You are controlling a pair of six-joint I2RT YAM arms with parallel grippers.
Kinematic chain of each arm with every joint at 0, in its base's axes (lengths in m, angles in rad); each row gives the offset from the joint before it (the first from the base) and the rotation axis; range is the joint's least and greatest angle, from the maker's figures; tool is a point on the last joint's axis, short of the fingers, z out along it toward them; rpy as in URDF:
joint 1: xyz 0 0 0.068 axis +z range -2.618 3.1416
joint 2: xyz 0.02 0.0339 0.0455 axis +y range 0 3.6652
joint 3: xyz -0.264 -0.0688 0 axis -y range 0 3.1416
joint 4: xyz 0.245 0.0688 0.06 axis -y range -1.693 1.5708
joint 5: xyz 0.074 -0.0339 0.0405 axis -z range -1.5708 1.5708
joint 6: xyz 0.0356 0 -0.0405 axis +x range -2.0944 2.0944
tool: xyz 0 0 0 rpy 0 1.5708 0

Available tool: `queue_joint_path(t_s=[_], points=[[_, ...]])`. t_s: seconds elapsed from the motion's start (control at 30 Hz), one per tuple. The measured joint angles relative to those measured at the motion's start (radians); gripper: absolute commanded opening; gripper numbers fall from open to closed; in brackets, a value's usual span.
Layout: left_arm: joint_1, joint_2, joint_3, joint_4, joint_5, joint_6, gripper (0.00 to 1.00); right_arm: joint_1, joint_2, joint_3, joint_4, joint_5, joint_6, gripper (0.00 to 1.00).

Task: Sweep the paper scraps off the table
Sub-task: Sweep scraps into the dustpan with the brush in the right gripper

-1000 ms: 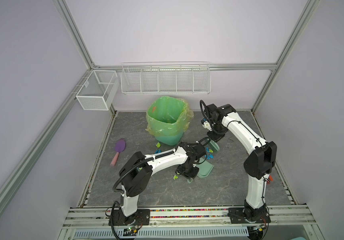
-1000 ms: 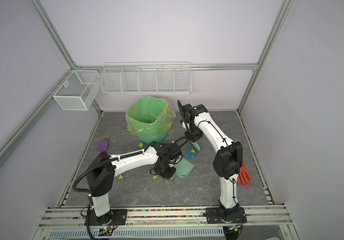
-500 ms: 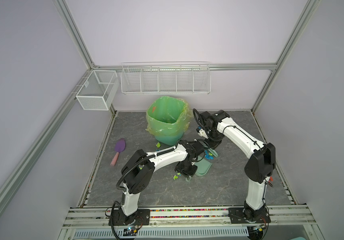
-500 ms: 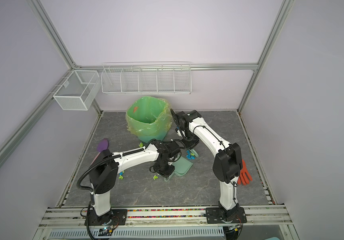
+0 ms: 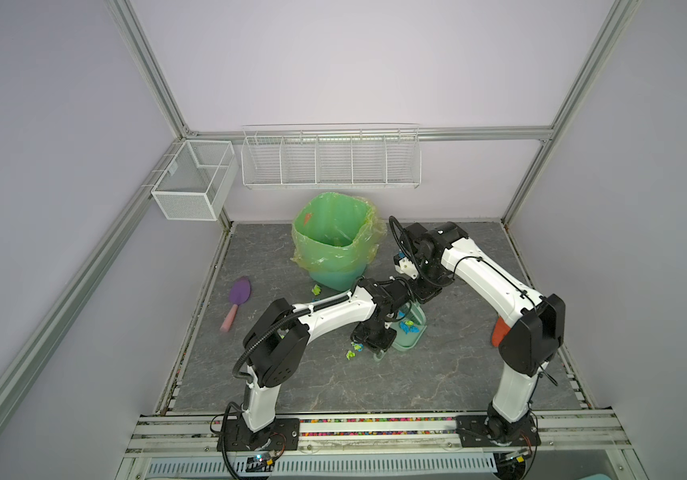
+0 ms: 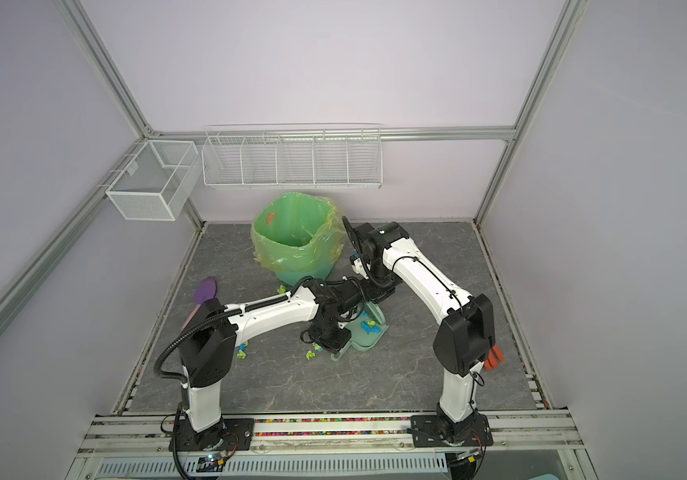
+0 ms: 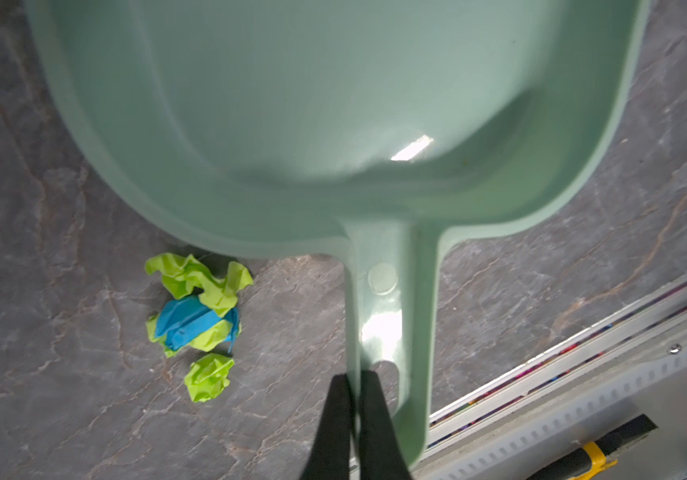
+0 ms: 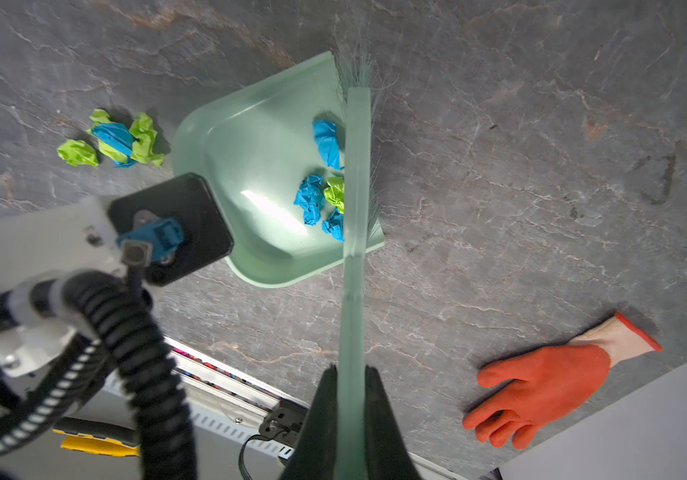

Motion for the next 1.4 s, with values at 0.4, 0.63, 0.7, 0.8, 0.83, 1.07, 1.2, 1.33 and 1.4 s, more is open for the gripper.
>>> queue_joint_path(t_s=[0.4,0.63,0.7,0.8,0.83,1.07,1.2,1.33,1.4], points=[[0.006,-0.005,0.0,0.018,-0.003,0.007,0.0,-0.007,-0.129,-0.047,0.029,-0.055,0.097,0.07],[0.008,-0.003,0.0,0.021,-0.005,0.006,0.0,0.0,-0.201,-0.038,0.024,-0.059,0.124,0.07],[0.008,-0.003,0.0,0.024,-0.005,0.006,0.0,-0.001,-0.204,-0.04,0.025,-0.059,0.134,0.07],[0.008,-0.003,0.0,0.024,-0.007,0.006,0.0,-0.016,-0.219,-0.053,0.03,-0.056,0.145,0.07],[0.008,-0.003,0.0,0.024,-0.008,0.006,0.0,-0.024,-0.227,-0.058,0.031,-0.055,0.15,0.07],[0.008,-0.003,0.0,0.026,-0.008,0.006,0.0,-0.081,-0.286,-0.096,0.044,-0.047,0.171,0.07],[0.008,-0.003,0.0,0.026,-0.008,0.006,0.0,-0.098,-0.294,-0.118,0.052,-0.042,0.178,0.07],[0.008,-0.004,0.0,0.026,-0.012,0.006,0.0,-0.108,-0.294,-0.135,0.063,-0.033,0.185,0.07],[0.008,-0.004,0.0,0.026,-0.012,0.007,0.0,-0.114,-0.296,-0.141,0.071,-0.026,0.187,0.07]])
